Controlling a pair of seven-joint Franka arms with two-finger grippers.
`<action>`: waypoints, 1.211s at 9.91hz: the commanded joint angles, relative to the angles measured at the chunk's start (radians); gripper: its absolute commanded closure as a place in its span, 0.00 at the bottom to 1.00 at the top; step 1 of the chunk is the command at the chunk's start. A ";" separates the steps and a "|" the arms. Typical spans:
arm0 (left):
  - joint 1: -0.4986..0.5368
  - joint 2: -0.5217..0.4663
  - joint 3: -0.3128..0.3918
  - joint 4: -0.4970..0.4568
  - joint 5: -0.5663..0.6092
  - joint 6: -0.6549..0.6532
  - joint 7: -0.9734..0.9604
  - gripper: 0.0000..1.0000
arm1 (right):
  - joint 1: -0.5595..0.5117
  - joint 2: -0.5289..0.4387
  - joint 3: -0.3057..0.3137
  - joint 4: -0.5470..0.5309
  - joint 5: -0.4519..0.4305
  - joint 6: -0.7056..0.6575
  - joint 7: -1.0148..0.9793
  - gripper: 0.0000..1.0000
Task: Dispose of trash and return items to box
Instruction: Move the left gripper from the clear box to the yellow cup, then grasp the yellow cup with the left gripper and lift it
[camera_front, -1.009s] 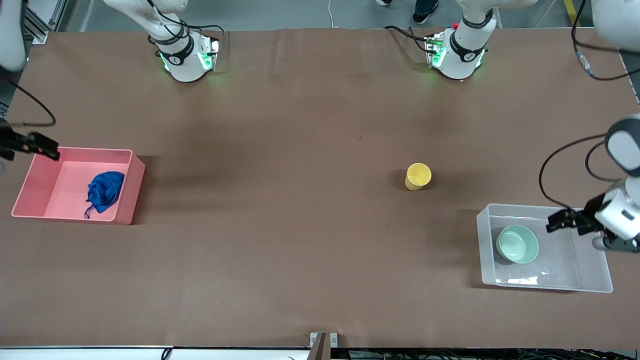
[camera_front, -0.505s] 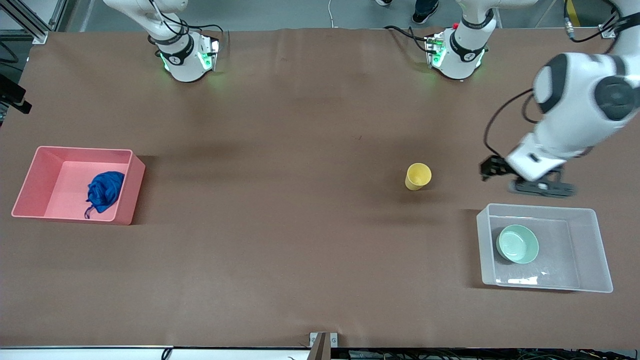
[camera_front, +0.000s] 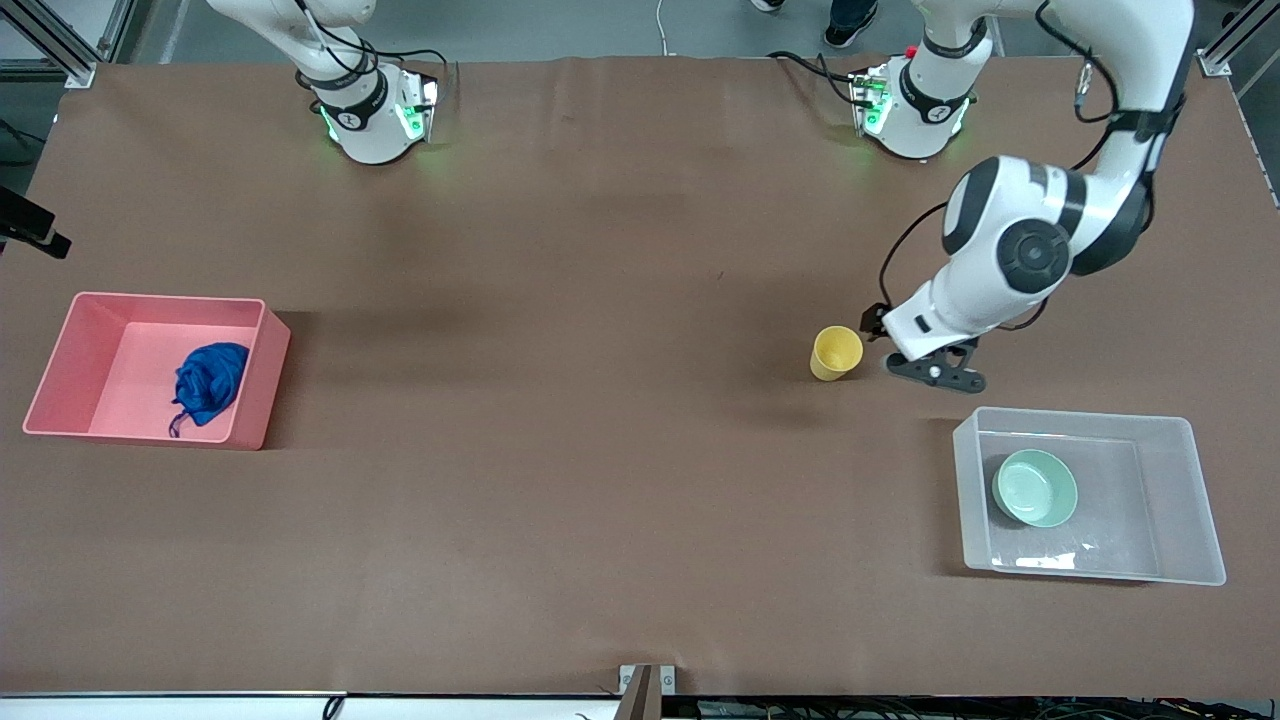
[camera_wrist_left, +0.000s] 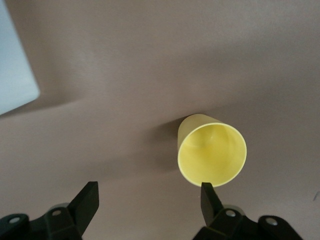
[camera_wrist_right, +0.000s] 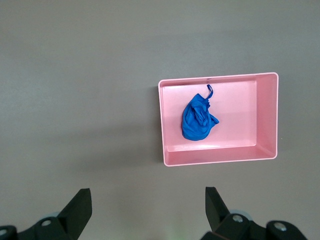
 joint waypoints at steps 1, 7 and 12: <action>0.015 0.089 -0.033 -0.008 0.019 0.051 -0.004 0.13 | -0.003 -0.009 0.010 0.001 0.001 0.000 -0.001 0.00; 0.049 0.185 -0.092 -0.008 0.019 0.108 -0.056 0.88 | 0.013 -0.009 0.010 0.004 -0.037 -0.008 0.000 0.00; 0.055 0.104 -0.072 0.055 0.019 0.059 -0.018 0.99 | 0.013 -0.009 0.010 0.004 -0.036 -0.009 0.003 0.00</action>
